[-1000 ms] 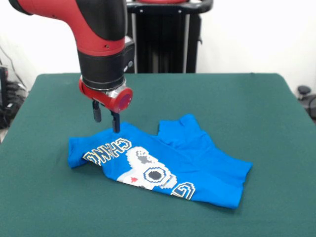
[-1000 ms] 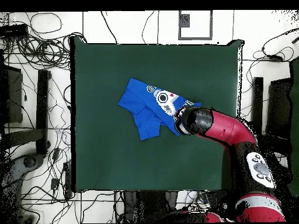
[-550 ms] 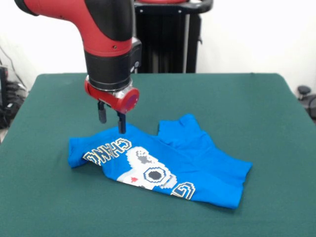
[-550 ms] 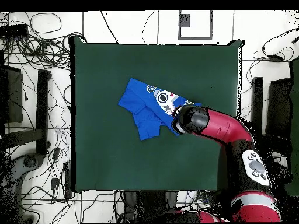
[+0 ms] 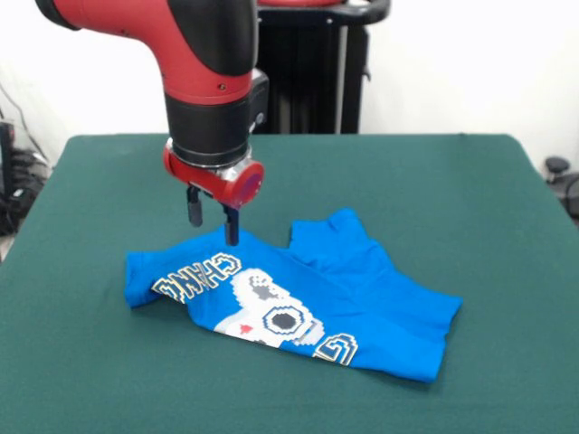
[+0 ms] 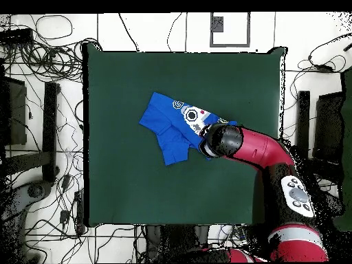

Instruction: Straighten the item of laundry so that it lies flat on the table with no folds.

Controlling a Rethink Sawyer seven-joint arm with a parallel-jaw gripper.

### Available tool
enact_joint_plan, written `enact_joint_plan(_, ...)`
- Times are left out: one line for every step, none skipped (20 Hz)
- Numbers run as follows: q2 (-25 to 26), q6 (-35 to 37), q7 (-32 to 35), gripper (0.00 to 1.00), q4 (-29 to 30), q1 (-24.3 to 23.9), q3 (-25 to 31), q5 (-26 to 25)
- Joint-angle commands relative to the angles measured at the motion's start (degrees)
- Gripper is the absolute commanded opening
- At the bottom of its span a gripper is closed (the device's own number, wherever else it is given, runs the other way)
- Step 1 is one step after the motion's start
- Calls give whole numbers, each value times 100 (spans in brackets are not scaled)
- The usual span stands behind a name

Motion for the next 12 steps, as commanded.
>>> enact_joint_plan(342,50,327,100,313,29,512,135)
enact_joint_plan(347,14,347,100,338,16,490,128)
enact_joint_plan(343,-9,346,100,365,2,481,118)
enact_joint_plan(333,-46,358,100,426,-30,493,132)
enact_joint_plan(322,-83,370,100,487,-63,504,146)
enact_joint_plan(330,-142,392,100,528,-77,509,148)
enact_joint_plan(325,-175,413,100,553,-63,505,143)
enact_joint_plan(316,-187,450,100,586,-55,495,153)
enact_joint_plan(307,-198,487,100,619,-46,486,164)
enact_joint_plan(292,-239,518,100,677,-48,485,170)
enact_joint_plan(277,-279,549,100,734,-50,483,177)
enact_joint_plan(269,-306,566,100,767,-49,484,177)
